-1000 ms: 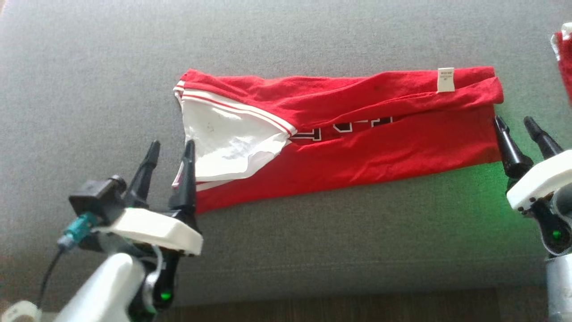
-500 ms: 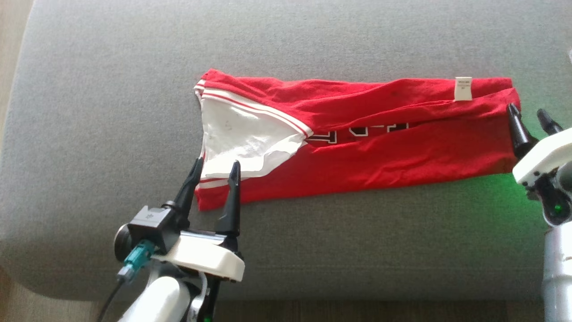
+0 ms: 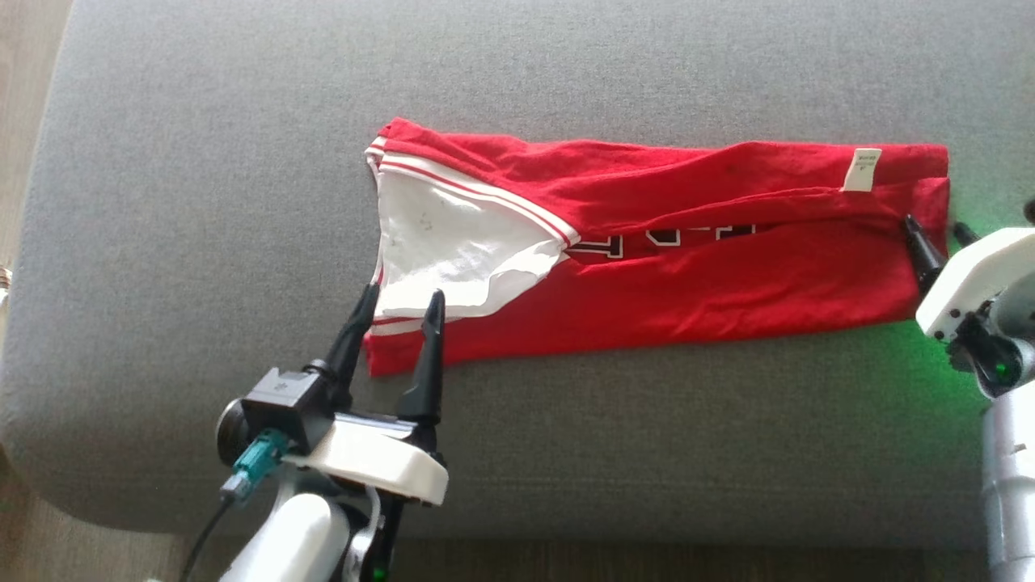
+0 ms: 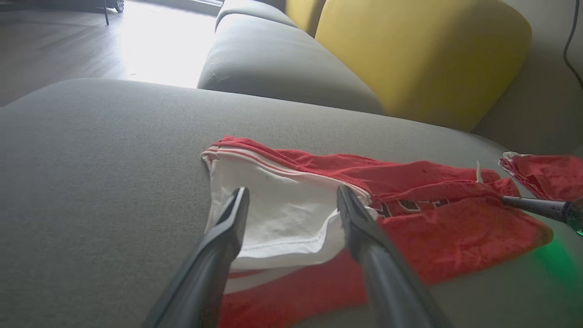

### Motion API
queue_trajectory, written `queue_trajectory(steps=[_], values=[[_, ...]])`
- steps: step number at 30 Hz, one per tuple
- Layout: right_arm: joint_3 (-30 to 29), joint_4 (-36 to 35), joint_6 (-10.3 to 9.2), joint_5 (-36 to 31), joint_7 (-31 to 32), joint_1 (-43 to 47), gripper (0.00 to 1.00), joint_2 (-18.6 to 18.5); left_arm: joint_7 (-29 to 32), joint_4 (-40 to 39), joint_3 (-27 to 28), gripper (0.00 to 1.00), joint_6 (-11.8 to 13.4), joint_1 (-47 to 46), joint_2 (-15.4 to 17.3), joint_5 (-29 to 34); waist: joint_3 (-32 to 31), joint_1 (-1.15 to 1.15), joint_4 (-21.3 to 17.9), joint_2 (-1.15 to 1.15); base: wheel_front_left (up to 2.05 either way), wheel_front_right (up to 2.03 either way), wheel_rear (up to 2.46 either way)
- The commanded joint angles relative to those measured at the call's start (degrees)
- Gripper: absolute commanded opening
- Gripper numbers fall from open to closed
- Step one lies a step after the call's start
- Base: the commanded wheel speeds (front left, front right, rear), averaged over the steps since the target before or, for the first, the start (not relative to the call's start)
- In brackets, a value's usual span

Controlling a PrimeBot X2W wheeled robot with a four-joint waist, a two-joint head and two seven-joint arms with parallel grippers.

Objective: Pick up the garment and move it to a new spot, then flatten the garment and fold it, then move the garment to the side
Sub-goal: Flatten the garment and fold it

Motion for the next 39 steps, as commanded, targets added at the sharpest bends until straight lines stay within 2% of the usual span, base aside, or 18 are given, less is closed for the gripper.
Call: queue_trajectory(steps=[1,4,5,7,9,10,11,12,13,14,30,35,39], values=[[1.51,-1.33,-0.02,-0.24,0.54,-1.56,0.85,-0.66,-0.67,-1.51,2.42,1.0,-0.31,-0.94,-0.15,0.65,-0.09,0.0,-0.04,0.0,0.0,0.0,0.0],[2.0,-0.86,-0.02,-0.2,1.28,-1.48,0.74,-0.74,-0.67,-1.33,3.04,1.0,-0.93,-0.61,-0.69,1.24,-0.22,0.0,-0.07,0.0,0.0,0.0,0.0],[2.15,-0.59,-0.02,-0.24,1.65,-1.46,0.62,-0.68,-0.67,-1.25,3.18,1.0,-1.18,-0.53,-0.86,1.42,-0.24,0.0,-0.04,0.0,0.0,0.0,0.0],[2.31,-0.03,-0.02,-0.27,2.61,-1.45,0.49,-0.58,-0.67,-1.09,3.41,1.0,-1.67,-0.43,-1.22,1.77,-0.21,0.0,0.08,0.0,0.0,0.0,0.0],[2.4,0.44,-0.02,-0.28,3.63,-1.5,0.47,-0.65,-0.68,-1.01,3.73,1.0,-2.14,-0.4,-1.57,2.01,-0.06,0.0,0.28,0.0,0.0,0.0,0.0],[2.44,0.53,-0.02,-0.34,3.9,-1.53,0.41,-0.76,-0.68,-1.0,3.96,1.0,-2.34,-0.37,-1.7,2.12,0.02,0.0,0.38,0.0,0.0,0.0,0.0],[2.48,0.59,-0.02,-0.4,4.1,-1.57,0.29,-0.87,-0.68,-0.98,4.21,1.0,-2.51,-0.31,-1.82,2.25,0.09,0.0,0.47,0.0,0.0,0.0,0.0],[2.48,0.59,-0.02,-0.4,4.1,-1.57,0.29,-0.87,-0.68,-0.98,4.21,1.0,-2.51,-0.31,-1.82,2.25,0.09,0.0,0.47,0.0,0.0,0.0,0.0],[2.44,0.64,-0.02,-0.39,4.27,-1.63,0.19,-0.95,-0.68,-0.95,4.48,1.0,-2.65,-0.24,-1.94,2.36,0.16,0.0,0.55,0.0,0.0,0.0,0.0],[2.43,0.67,-0.02,-0.37,4.37,-1.68,0.0,-1.01,-0.68,-0.93,4.78,1.0,-2.78,-0.16,-2.07,2.46,0.21,0.0,0.59,0.0,0.0,0.0,0.0],[1.02,-3.17,-0.02,0.95,-2.13,-3.2,0.0,-5.89,-0.68,-0.1,8.18,1.0,-4.69,1.46,-3.28,4.11,-2.22,0.0,-1.79,0.0,0.0,0.0,0.0],[2.24,-6.69,-0.02,1.55,-1.28,-3.31,0.0,-7.26,-0.68,-0.32,8.63,1.0,-4.69,2.29,-3.1,4.38,-3.1,0.0,-2.5,0.0,0.0,0.0,0.0],[4.64,-11.79,-0.02,2.49,-0.41,-3.11,0.0,-6.22,-0.68,-0.34,8.59,1.0,-4.85,2.68,-2.84,4.53,-3.82,0.0,-2.91,0.0,0.0,0.0,0.0]])
